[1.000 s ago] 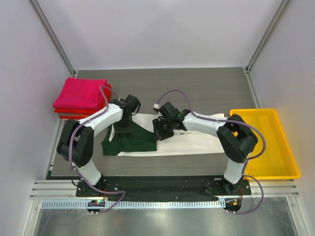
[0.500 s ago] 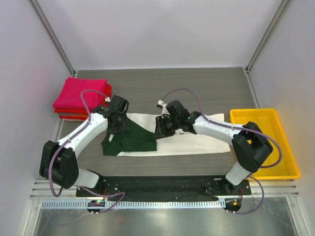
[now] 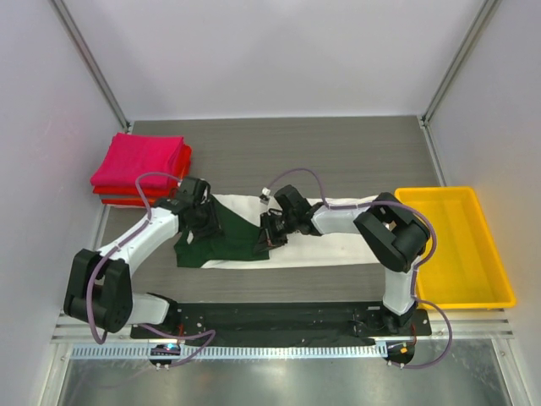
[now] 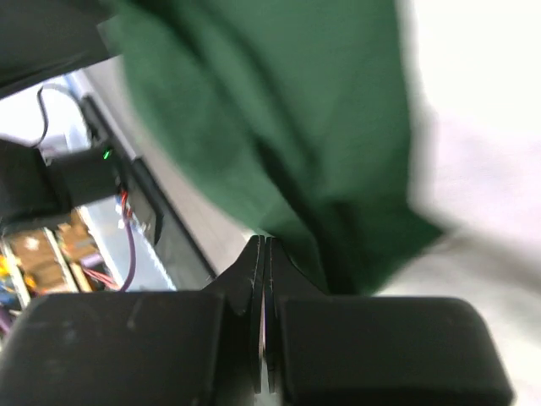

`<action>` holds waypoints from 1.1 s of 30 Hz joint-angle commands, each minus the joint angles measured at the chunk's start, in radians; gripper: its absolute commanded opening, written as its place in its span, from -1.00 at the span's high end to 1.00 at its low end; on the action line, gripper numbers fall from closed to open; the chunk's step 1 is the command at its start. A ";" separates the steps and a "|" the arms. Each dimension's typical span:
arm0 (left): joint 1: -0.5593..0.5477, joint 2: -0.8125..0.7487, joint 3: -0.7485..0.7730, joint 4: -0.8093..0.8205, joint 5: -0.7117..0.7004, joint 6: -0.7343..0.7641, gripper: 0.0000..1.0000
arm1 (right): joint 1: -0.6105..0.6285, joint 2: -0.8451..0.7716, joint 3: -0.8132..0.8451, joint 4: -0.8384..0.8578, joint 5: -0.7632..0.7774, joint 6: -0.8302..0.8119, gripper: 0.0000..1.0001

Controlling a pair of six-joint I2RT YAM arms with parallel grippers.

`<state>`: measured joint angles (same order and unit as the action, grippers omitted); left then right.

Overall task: Fold and stack the t-shirts
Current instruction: Fold the tshirt

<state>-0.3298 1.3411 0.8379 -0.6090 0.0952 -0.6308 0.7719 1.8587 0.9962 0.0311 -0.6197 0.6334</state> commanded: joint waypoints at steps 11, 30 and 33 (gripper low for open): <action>0.018 -0.034 -0.111 0.155 -0.044 -0.053 0.17 | -0.077 0.108 -0.042 0.127 -0.011 0.091 0.97; 0.049 -0.054 -0.166 0.238 0.014 -0.060 0.11 | -0.077 0.111 -0.034 0.132 -0.029 0.092 0.98; 0.054 -0.025 -0.166 0.253 0.014 -0.056 0.11 | -0.077 0.111 -0.034 0.132 -0.031 0.092 0.97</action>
<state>-0.2852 1.3018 0.6743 -0.4126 0.0879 -0.6952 0.6960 1.9533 0.9649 0.1490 -0.6655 0.7334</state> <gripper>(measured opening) 0.445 0.025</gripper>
